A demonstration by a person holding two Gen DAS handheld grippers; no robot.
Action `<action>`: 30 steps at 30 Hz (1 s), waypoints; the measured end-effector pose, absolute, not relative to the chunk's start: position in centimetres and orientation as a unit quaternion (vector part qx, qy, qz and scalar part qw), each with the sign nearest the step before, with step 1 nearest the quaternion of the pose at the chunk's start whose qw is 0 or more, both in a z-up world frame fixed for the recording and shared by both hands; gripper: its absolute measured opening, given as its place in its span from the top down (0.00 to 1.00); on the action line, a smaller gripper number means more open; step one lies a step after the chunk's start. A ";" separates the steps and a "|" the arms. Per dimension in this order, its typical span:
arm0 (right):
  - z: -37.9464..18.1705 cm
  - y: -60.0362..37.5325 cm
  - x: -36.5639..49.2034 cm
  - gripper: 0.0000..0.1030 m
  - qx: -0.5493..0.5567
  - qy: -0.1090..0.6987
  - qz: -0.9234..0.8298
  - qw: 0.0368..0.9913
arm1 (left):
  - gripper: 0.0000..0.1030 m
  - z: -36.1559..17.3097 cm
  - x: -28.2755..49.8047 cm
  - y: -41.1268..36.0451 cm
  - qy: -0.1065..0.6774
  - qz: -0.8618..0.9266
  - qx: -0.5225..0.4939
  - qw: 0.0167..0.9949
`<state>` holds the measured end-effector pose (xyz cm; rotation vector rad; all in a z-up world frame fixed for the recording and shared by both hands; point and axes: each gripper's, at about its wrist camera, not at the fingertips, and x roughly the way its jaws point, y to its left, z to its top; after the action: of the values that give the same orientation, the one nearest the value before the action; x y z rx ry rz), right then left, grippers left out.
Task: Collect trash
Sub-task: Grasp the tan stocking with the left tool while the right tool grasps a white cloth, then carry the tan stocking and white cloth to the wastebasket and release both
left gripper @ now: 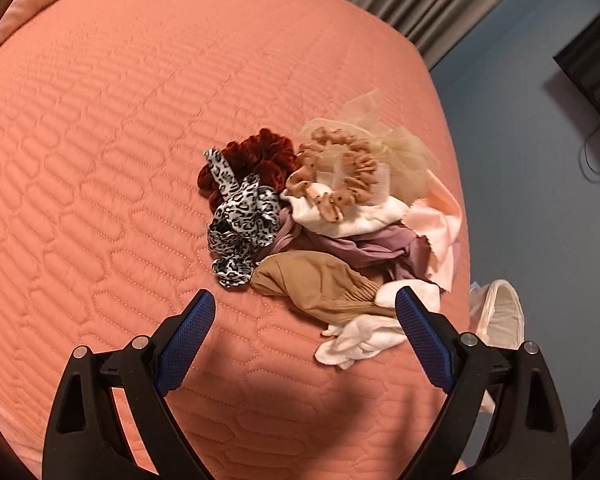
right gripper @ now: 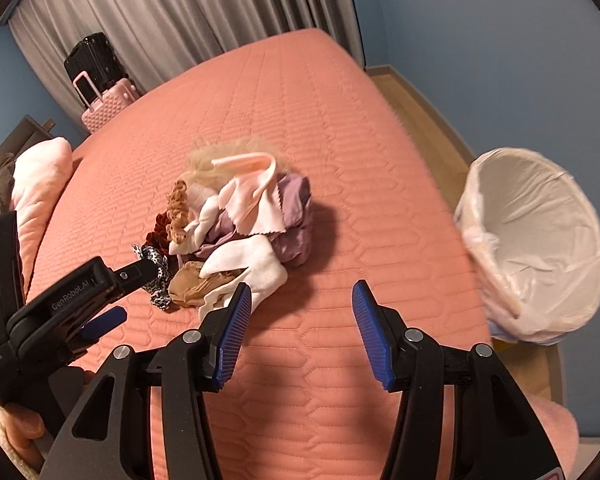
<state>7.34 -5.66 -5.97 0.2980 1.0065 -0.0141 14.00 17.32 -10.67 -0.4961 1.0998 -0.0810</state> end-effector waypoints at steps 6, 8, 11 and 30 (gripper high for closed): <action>-8.4 -5.1 9.7 0.50 0.164 0.499 -0.002 0.851 | 0.16 -12.7 15.7 17.3 0.544 -0.042 -0.286 0.788; -9.0 -4.9 10.4 0.50 0.167 0.504 -0.001 0.848 | 0.16 -13.5 16.3 17.1 0.553 -0.041 -0.294 0.779; -10.0 -4.6 11.4 0.50 0.173 0.510 0.004 0.842 | 0.24 -14.6 17.0 17.1 0.565 -0.038 -0.308 0.765; -11.5 -3.6 11.4 0.94 0.185 0.517 0.046 0.835 | 0.88 -14.0 15.9 15.1 0.567 -0.082 -0.292 0.766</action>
<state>11.43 -3.59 -11.45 0.3925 1.0944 0.0964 15.88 15.12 -14.01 -0.6341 1.2308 -0.1792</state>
